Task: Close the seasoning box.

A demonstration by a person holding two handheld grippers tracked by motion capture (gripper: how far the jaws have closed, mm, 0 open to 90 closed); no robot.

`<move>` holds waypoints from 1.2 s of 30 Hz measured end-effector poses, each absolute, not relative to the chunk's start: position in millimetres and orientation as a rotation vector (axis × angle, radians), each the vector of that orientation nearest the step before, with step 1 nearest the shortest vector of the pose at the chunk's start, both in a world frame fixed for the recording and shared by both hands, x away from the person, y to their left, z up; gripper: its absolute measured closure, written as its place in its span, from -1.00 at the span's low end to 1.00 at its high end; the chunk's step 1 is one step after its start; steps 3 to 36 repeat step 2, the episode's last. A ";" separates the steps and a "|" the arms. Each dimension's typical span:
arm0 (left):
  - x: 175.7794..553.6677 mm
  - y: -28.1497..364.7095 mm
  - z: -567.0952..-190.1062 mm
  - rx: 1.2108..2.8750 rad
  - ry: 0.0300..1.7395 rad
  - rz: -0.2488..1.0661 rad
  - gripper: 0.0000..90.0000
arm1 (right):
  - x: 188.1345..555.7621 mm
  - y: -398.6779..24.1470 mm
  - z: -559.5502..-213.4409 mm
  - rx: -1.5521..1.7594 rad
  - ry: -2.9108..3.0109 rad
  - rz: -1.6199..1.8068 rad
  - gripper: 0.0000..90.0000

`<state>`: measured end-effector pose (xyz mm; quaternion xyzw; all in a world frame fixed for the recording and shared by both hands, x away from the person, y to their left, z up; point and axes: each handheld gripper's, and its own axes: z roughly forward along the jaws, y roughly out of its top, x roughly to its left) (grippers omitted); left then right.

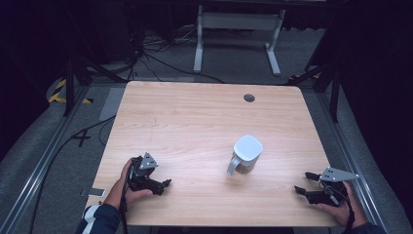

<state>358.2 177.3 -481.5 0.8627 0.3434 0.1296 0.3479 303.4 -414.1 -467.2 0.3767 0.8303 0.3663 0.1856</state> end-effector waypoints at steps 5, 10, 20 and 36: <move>358.2 177.3 -481.5 2.237 0.891 0.336 -1.00 | 303.4 -414.1 -467.2 1.061 2.339 1.032 -0.42; 358.2 177.3 -481.5 2.237 0.891 0.336 -1.00 | 303.4 -414.1 -467.2 1.061 2.339 1.032 -0.42; 358.2 177.3 -481.5 2.237 0.891 0.336 -1.00 | 303.4 -414.1 -467.2 1.061 2.339 1.032 -0.42; 358.2 177.3 -481.5 2.237 0.891 0.336 -1.00 | 303.4 -414.1 -467.2 1.061 2.339 1.032 -0.42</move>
